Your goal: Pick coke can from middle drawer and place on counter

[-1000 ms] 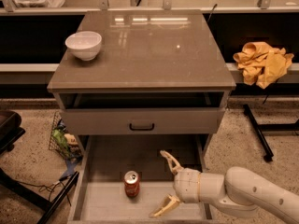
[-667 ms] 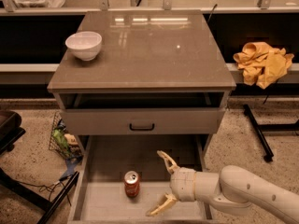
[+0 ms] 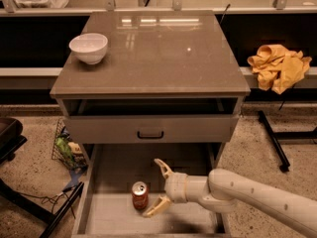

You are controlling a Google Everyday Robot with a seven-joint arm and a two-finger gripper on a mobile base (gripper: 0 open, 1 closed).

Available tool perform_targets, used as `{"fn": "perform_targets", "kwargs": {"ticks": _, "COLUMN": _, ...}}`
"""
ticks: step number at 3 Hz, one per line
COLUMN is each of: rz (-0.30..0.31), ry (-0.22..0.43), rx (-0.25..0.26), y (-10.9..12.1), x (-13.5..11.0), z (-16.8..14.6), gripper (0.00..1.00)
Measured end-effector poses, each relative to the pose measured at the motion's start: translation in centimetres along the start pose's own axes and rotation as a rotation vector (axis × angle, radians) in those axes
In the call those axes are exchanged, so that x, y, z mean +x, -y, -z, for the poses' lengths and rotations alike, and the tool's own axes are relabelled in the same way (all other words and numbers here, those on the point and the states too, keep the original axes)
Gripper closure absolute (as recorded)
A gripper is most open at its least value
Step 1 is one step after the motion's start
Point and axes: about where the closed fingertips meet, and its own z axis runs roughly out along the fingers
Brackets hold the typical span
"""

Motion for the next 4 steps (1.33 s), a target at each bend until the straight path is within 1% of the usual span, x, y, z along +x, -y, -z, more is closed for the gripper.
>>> {"fn": "perform_targets", "kwargs": {"ticks": 1, "rz": 0.000, "ry": -0.006, "rx": -0.021, "y": 1.4, "x": 2.8, "z": -2.9, "gripper": 0.00}}
{"fn": "perform_targets", "kwargs": {"ticks": 2, "rz": 0.003, "ry": -0.028, "rx": -0.040, "y": 1.7, "x": 5.3, "z": -4.8, "gripper": 0.00}}
{"fn": "perform_targets", "kwargs": {"ticks": 3, "rz": 0.010, "ry": -0.039, "rx": -0.067, "y": 1.1, "x": 7.3, "z": -6.1, "gripper": 0.15}}
{"fn": "perform_targets", "kwargs": {"ticks": 4, "rz": 0.009, "ry": -0.045, "rx": -0.097, "y": 0.3, "x": 8.3, "z": -6.8, "gripper": 0.39}}
